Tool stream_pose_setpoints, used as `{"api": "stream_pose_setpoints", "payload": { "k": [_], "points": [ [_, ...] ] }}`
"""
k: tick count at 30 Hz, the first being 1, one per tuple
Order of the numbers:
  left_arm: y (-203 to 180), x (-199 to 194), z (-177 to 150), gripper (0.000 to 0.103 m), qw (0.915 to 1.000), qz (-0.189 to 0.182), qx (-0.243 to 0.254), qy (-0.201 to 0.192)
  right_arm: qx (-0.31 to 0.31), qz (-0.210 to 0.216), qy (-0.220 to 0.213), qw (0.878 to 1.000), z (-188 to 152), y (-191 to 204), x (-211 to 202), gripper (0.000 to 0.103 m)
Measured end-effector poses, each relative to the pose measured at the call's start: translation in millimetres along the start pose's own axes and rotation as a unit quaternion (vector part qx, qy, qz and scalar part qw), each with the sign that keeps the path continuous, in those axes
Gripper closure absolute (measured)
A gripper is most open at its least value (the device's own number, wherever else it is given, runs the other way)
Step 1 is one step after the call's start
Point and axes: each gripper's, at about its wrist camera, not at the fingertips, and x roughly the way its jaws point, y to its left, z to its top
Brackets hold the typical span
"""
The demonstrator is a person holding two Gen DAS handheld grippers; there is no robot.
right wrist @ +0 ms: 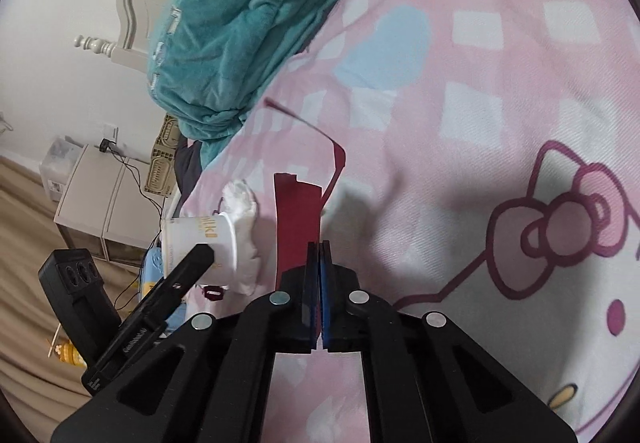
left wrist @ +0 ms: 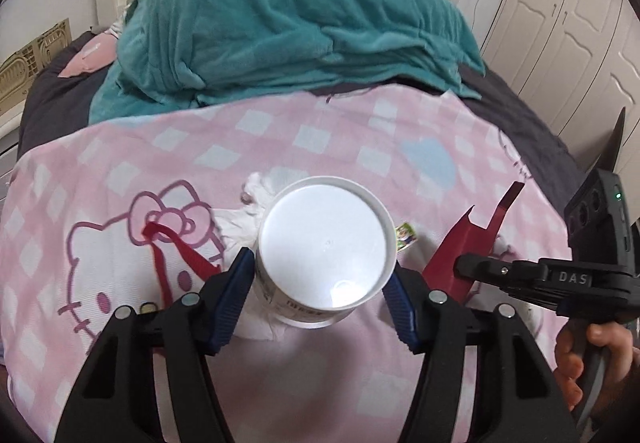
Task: Collect trash
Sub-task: 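Carry the cup and red card over the wastebasket with both tools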
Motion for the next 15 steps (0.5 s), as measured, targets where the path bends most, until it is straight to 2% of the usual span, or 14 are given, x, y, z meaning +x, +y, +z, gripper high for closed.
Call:
{"api": "stream_pose_setpoints", "payload": {
  "k": [8,12,15],
  "points": [
    [20.2,-77.2,-2.7,0.041,0.9974,-0.029,-0.052,-0.041,-0.046,-0.001,-0.03,0.998,-8.7,39.1,-44.0,0.102],
    [36.7,-120.9,-13.1,0.041,0.9958,-0.029,-0.067,-0.056,-0.069,0.004,-0.035,0.997,-19.5,62.9,-61.7,0.102],
    [49.7,-148.7,-21.3,0.041,0.9953,-0.014,-0.074,-0.061,-0.093,0.005,-0.034,0.995,-29.8,84.7,-69.5,0.102]
  ]
}}
